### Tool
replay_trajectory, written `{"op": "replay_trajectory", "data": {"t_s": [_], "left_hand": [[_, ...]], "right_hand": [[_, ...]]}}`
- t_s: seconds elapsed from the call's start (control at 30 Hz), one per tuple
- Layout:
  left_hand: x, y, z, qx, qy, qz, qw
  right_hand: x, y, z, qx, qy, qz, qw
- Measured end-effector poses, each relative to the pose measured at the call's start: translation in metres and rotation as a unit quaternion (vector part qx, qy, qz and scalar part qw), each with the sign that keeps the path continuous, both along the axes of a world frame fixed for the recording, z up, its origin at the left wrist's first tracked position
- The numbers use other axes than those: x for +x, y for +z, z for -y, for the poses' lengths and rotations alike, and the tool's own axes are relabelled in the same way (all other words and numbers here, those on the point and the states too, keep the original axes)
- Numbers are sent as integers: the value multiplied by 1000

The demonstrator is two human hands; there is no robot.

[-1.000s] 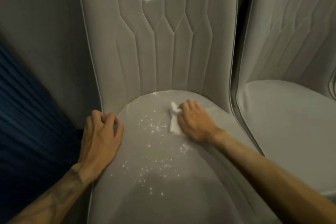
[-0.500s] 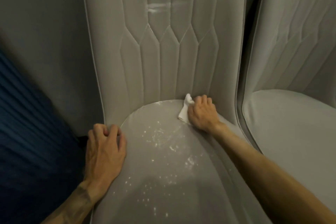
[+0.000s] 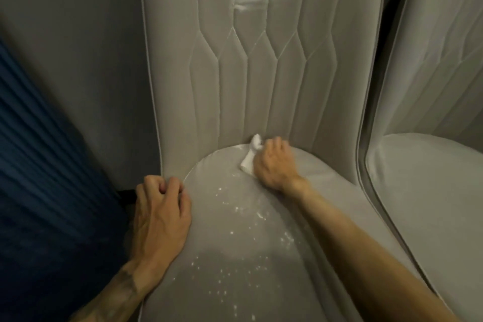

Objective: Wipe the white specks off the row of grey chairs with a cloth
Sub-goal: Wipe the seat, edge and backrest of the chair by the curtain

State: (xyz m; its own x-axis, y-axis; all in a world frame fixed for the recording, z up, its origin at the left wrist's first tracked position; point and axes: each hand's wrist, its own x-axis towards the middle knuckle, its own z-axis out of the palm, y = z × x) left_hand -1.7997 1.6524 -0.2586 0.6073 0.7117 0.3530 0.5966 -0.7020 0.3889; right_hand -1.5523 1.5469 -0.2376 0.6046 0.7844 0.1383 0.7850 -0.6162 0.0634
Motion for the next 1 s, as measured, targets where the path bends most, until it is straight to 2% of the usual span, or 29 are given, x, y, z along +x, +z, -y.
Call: {"op": "replay_trajectory", "data": {"t_s": [0.1,0.17,0.23,0.3,0.37,0.43,0.5,0.57,0.63,0.8,0.87,1.0], "left_hand": [[-1,-1,-2,4,5,-7,1000],[-2,0,-1,-3,0,-5,1000],[-2,2,0,2,-7,-1,1000],[-1,2,-1,2,-9,4,1000],[-1,0,0,2,-8,10,1000],[-1,-1,-1,6,-12,14,1000],[-1,-1,-1,0,-11,10,1000],[-2,-1,-1,-9,-12,13,1000],[-3,0,0,-5,-18,19,1000],[0,1,-1,20,-22,24,999],[2,2,0,23,-26,32,999],[-1,0,3,29,-36,23,999]], "right_hand": [[-64,-12,-14,75,191,-56,977],[-63,-1,2,77,231,-83,966],[-23,10,23,84,174,-89,977],[20,15,51,63,43,-60,995],[25,12,68,65,-19,-40,997],[-18,1,60,84,34,-36,995],[-69,-11,48,114,148,-70,980],[-91,-6,47,111,210,-121,964],[-74,7,58,115,201,-130,964],[-24,14,88,111,39,-79,990],[-59,4,80,110,77,-73,988],[-127,-5,80,155,218,-162,950]]}}
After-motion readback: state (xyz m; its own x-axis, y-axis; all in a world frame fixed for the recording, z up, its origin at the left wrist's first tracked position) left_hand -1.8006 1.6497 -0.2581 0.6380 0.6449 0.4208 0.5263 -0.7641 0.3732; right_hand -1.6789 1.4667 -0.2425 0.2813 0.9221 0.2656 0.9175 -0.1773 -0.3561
